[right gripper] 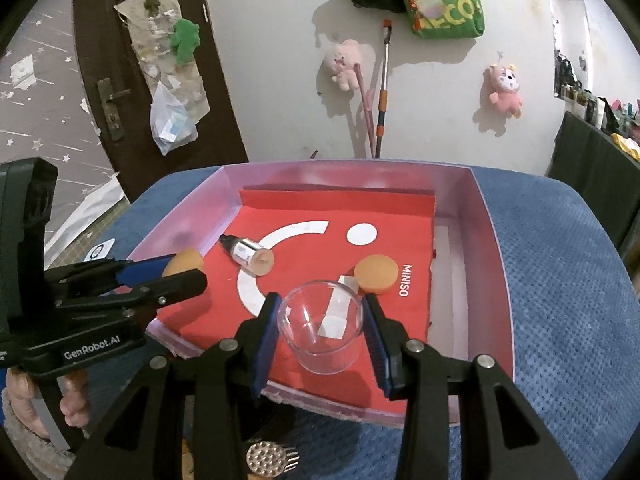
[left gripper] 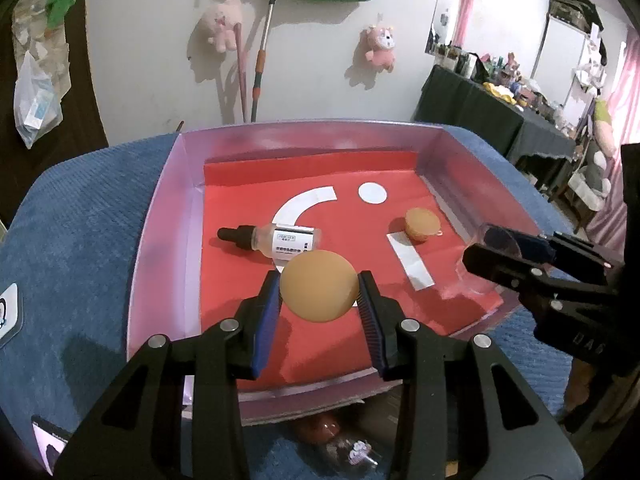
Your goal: Organize rigid objects
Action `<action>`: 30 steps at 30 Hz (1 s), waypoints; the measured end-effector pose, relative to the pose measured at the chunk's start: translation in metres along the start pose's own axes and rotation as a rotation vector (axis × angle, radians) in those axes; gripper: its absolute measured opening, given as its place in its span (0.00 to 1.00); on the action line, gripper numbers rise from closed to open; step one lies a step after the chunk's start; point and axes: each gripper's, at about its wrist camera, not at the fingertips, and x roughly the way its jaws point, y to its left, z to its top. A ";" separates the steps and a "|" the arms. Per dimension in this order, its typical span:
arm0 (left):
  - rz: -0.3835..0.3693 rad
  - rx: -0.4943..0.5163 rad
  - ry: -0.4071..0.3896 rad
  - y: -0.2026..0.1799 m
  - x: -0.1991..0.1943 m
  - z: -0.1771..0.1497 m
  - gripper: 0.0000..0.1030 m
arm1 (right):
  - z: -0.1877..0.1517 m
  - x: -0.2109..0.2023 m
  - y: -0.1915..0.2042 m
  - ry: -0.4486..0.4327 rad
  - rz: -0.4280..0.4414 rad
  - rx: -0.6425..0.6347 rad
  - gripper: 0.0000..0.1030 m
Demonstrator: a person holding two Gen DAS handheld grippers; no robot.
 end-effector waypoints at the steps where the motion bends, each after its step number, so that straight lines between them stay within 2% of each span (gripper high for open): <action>1: -0.001 0.001 0.005 0.000 0.003 0.001 0.35 | 0.001 0.003 -0.001 0.005 0.001 0.004 0.42; 12: 0.005 -0.016 0.071 0.008 0.028 0.011 0.35 | 0.006 0.029 -0.015 0.071 -0.005 0.045 0.42; 21: -0.010 -0.029 0.140 0.012 0.044 0.008 0.35 | 0.006 0.046 -0.022 0.132 0.020 0.066 0.42; 30: -0.009 -0.048 0.160 0.013 0.057 0.007 0.35 | 0.007 0.057 -0.027 0.146 0.014 0.084 0.42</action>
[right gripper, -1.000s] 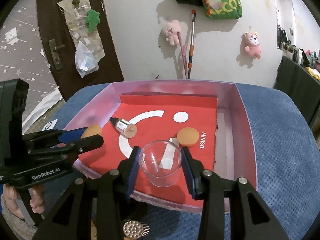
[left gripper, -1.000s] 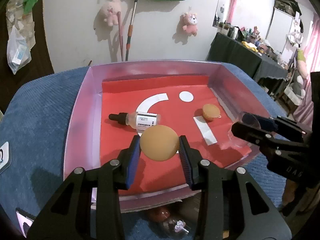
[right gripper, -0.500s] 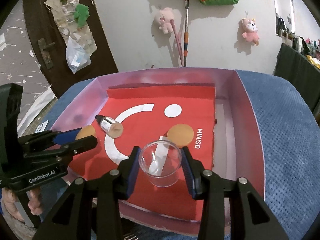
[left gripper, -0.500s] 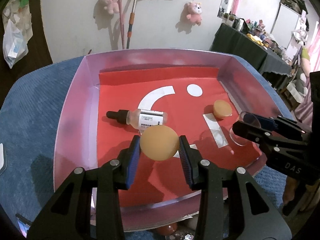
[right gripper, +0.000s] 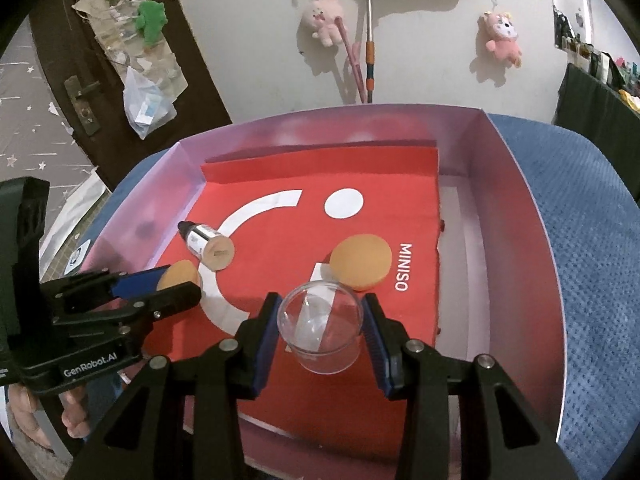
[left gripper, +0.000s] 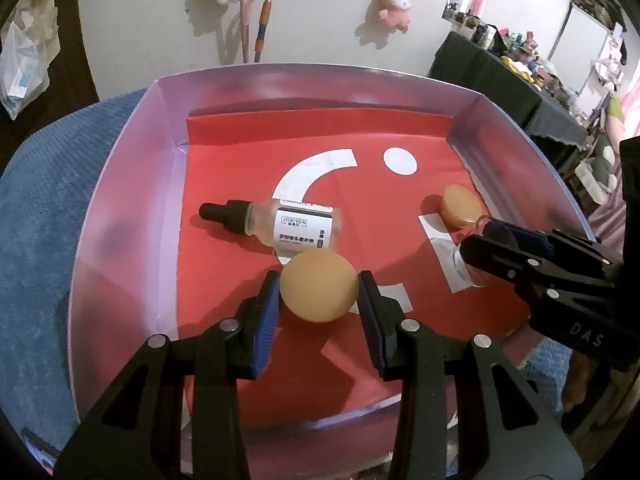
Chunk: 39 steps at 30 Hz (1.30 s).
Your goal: Organize rigid objects
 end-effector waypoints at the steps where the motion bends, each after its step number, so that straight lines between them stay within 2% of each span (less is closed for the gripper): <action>1: 0.000 -0.004 0.002 0.000 0.002 0.001 0.35 | 0.001 0.001 0.000 0.000 -0.001 0.001 0.42; 14: 0.015 -0.024 -0.014 0.004 0.013 0.006 0.35 | 0.007 0.009 0.002 -0.042 -0.096 -0.032 0.42; 39: 0.030 -0.016 -0.019 0.003 0.013 0.006 0.35 | 0.007 0.010 0.000 -0.043 -0.086 -0.029 0.43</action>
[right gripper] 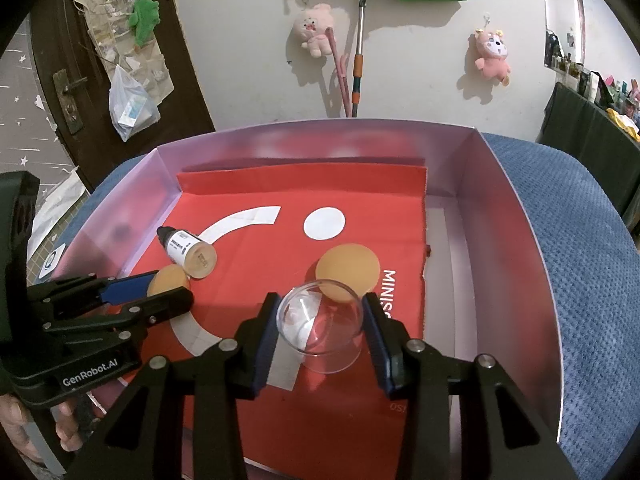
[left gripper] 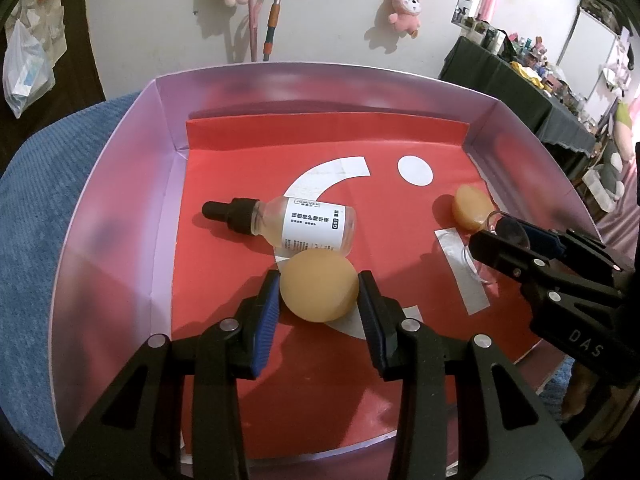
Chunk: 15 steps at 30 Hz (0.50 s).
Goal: Organize rigid objects
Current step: 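Lower the tan compact with left tool while right tool sets down the glass cup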
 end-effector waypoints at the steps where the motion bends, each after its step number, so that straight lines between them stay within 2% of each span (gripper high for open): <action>1: 0.000 -0.001 0.001 0.000 0.000 0.000 0.35 | 0.000 0.000 0.000 0.000 0.001 0.001 0.43; 6: 0.025 -0.015 0.002 0.002 0.000 0.001 0.38 | 0.000 -0.001 0.000 0.001 0.007 0.003 0.43; 10: 0.048 -0.018 -0.002 0.004 -0.001 0.001 0.52 | 0.000 -0.001 0.000 0.001 0.006 0.002 0.44; 13: 0.058 -0.013 -0.006 0.004 -0.001 0.000 0.53 | 0.000 -0.002 0.000 -0.004 0.006 0.002 0.54; 15: 0.057 -0.016 -0.006 0.003 -0.002 0.000 0.54 | 0.000 -0.003 0.001 -0.008 0.007 0.002 0.55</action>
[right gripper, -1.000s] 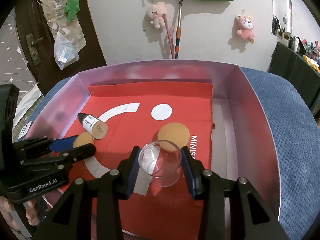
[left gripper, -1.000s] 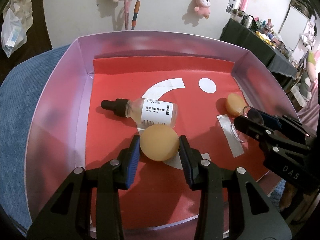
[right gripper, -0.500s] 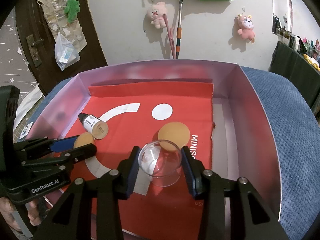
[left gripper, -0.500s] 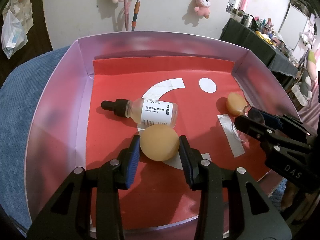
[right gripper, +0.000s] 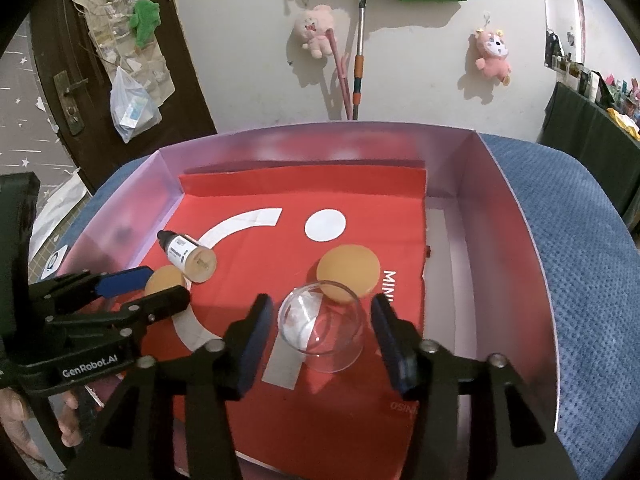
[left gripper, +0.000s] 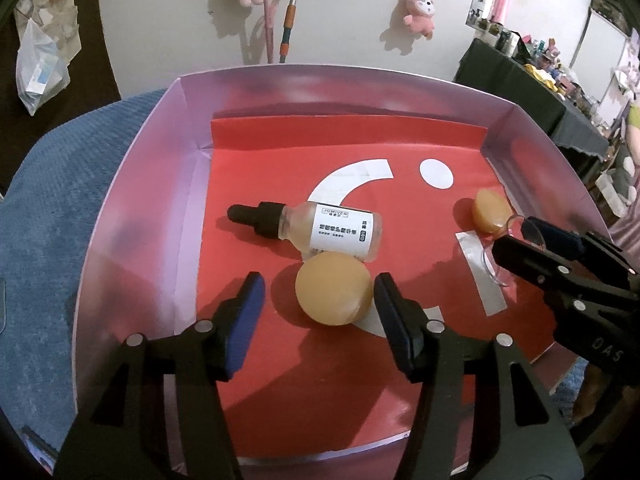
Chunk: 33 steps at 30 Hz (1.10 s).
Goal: Organize rigid objects
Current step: 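Lower the tan compact with left tool while right tool sets down the glass cup, then withdraw both open tools from the box toward the objects in front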
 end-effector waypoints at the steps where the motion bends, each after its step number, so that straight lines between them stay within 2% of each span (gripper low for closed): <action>1: -0.001 -0.003 0.001 0.000 0.000 0.000 0.54 | 0.000 -0.001 0.000 -0.002 0.001 0.000 0.55; 11: -0.015 0.023 -0.018 -0.009 -0.012 -0.003 0.71 | -0.002 -0.016 0.004 -0.020 0.027 0.000 0.68; 20: -0.030 0.036 -0.057 -0.012 -0.034 -0.006 0.78 | -0.006 -0.044 0.007 -0.059 0.077 0.005 0.75; 24: -0.035 0.039 -0.072 -0.013 -0.044 -0.010 0.82 | -0.009 -0.058 0.009 -0.083 0.096 0.008 0.88; 28: -0.036 0.042 -0.095 -0.015 -0.055 -0.013 0.95 | -0.011 -0.067 0.011 -0.097 0.115 0.008 0.89; 33: -0.018 0.050 -0.116 -0.016 -0.065 -0.017 0.96 | -0.015 -0.074 0.011 -0.107 0.134 0.010 0.93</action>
